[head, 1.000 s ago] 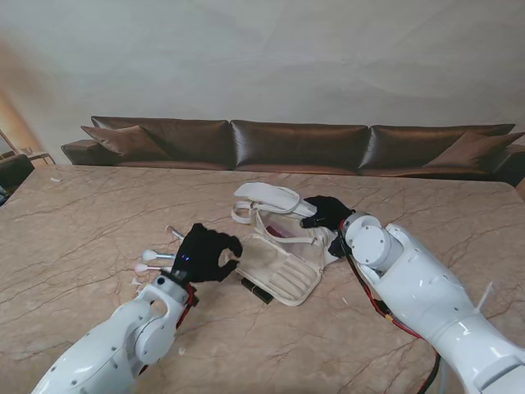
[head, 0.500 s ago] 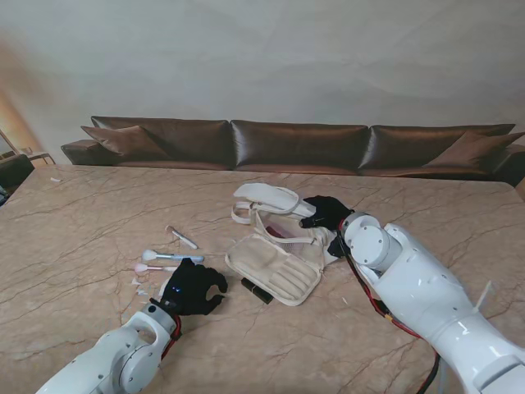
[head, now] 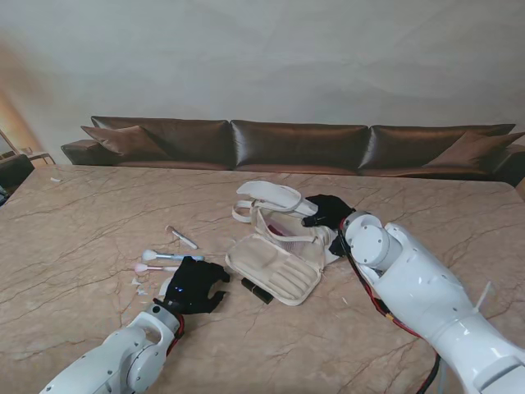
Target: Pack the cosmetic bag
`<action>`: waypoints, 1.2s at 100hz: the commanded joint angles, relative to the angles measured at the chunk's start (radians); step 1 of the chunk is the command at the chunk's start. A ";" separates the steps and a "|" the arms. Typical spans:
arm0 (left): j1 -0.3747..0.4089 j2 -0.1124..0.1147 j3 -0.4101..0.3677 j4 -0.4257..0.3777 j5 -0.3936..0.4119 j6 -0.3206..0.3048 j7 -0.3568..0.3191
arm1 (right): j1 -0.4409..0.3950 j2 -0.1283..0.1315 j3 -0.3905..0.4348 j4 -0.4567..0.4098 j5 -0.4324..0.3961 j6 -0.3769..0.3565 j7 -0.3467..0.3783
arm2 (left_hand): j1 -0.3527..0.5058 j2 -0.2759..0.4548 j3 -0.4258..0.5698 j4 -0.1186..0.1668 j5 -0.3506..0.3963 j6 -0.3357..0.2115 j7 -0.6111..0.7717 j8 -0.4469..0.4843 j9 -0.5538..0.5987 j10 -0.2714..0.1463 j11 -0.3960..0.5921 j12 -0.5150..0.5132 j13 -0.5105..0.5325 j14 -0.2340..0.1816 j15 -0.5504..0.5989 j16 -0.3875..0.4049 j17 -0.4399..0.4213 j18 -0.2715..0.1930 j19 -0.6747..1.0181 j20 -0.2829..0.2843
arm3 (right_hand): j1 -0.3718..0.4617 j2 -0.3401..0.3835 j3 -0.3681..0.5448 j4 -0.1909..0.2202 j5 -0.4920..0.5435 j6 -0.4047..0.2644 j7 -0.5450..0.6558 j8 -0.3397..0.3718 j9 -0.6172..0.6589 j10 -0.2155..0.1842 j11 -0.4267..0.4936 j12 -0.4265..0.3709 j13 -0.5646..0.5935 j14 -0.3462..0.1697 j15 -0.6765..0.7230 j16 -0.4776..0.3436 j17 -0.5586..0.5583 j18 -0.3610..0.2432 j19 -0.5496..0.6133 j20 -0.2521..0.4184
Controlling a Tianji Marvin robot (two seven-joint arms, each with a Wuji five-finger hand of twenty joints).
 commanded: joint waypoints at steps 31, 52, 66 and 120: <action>-0.043 -0.018 0.055 0.030 -0.038 0.019 -0.020 | -0.014 0.006 0.011 -0.012 -0.021 0.013 -0.003 | -0.028 0.032 0.035 0.038 -0.026 0.064 -0.102 -0.024 -0.068 0.040 -0.015 -0.009 -0.058 0.006 -0.025 -0.019 -0.037 -0.019 -0.025 0.012 | 0.120 0.074 0.023 0.010 0.062 -0.118 0.098 0.025 0.047 -0.018 0.049 0.019 0.089 -0.022 0.082 0.022 0.022 0.002 0.046 0.000; -0.065 -0.026 0.084 0.052 -0.061 0.034 -0.016 | -0.014 0.005 0.011 -0.011 -0.020 0.009 -0.005 | -0.022 0.032 0.043 0.037 -0.042 0.097 -0.146 -0.043 -0.101 0.072 -0.019 -0.006 -0.081 0.012 -0.023 -0.016 -0.046 -0.022 -0.028 0.015 | 0.120 0.074 0.023 0.010 0.064 -0.119 0.098 0.026 0.047 -0.016 0.052 0.022 0.090 -0.023 0.087 0.024 0.023 0.002 0.047 0.000; -0.064 -0.030 0.088 0.053 -0.078 0.017 -0.022 | -0.014 0.005 0.008 -0.009 -0.020 0.007 -0.005 | -0.018 0.022 0.048 0.038 -0.061 0.081 -0.167 -0.051 -0.113 0.054 -0.013 0.002 -0.095 0.010 -0.022 -0.013 -0.060 -0.029 -0.034 0.016 | 0.119 0.072 0.025 0.010 0.066 -0.121 0.099 0.029 0.048 -0.018 0.054 0.023 0.090 -0.024 0.090 0.025 0.023 0.002 0.048 0.000; -0.013 -0.032 0.062 0.038 -0.052 -0.027 0.076 | -0.022 0.004 0.008 -0.012 -0.015 0.009 -0.006 | 0.063 -0.221 -0.039 -0.111 -0.038 -0.245 0.490 0.214 -0.075 0.002 -0.001 0.031 -0.093 0.020 -0.015 -0.003 -0.084 -0.019 -0.053 0.035 | 0.116 0.073 0.026 0.009 0.064 -0.120 0.096 0.027 0.046 -0.018 0.053 0.022 0.088 -0.022 0.093 0.025 0.022 0.003 0.049 0.000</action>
